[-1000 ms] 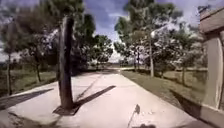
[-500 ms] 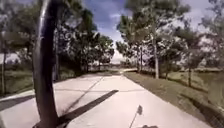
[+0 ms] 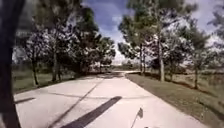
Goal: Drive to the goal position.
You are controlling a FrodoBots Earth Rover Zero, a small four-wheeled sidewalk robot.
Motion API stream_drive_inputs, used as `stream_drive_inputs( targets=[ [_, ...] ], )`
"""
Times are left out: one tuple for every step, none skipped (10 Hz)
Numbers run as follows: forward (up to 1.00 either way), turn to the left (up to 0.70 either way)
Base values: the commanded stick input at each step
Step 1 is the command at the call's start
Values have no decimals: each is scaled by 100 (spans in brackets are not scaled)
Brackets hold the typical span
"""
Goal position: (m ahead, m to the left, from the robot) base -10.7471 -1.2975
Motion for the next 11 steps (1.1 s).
stream_drive_inputs(
  targets=[
    [99, 0],
    [99, 0],
    [99, 0],
    [99, 0],
    [99, 0],
    [99, 0],
    [99, 0],
    [99, 0],
    [99, 0],
    [99, 0],
    [99, 0]
  ],
)
